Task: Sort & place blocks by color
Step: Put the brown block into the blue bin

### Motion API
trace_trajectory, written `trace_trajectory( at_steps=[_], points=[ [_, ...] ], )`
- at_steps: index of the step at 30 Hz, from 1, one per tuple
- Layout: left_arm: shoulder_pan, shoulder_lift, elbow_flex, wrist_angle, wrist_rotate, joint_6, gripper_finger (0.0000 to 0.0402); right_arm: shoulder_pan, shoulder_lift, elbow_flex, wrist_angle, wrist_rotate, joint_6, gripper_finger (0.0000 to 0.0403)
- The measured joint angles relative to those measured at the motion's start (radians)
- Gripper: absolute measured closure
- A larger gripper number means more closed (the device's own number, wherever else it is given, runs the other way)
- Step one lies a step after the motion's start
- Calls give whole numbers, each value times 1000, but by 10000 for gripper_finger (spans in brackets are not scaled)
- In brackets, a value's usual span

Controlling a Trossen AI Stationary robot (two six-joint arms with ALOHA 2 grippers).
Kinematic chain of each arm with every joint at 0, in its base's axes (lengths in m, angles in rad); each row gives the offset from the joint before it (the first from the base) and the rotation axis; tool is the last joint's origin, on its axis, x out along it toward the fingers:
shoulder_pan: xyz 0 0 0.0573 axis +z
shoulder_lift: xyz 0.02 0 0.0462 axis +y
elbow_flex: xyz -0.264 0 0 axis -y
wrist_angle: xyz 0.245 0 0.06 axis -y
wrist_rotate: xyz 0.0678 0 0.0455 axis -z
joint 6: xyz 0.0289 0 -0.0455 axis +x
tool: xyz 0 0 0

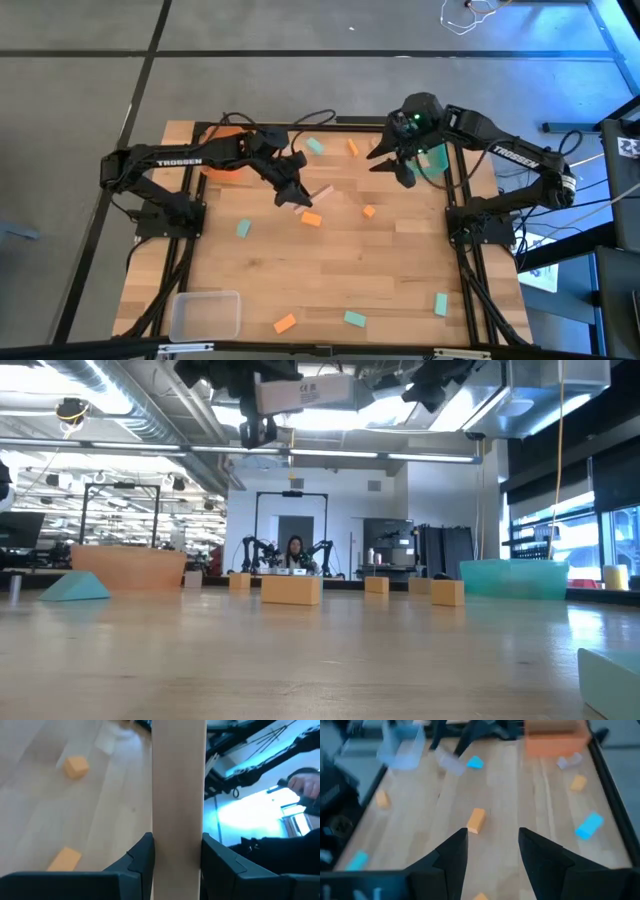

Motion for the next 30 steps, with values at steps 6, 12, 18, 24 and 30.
trace_trajectory(
  at_steps=[6, 12, 18, 24, 30],
  points=[
    [22, 0, 0, 37, -7, 0, 284, 71, 64, 0, 115, 0, -137, 226],
    [26, 0, 0, 38, -7, 0, 284, 122, 127, 0, 226, -2, -180, 226],
    [15, 0, 0, 38, 0, 0, 284, 149, 177, 0, 315, -2, -181, 226],
    [13, 0, 0, 38, -2, 0, 284, 170, 205, 0, 373, -2, -181, 226],
    [13, 7, 1, 37, -2, -1, 284, 195, 210, 0, 405, -2, -181, 226]
  ],
)
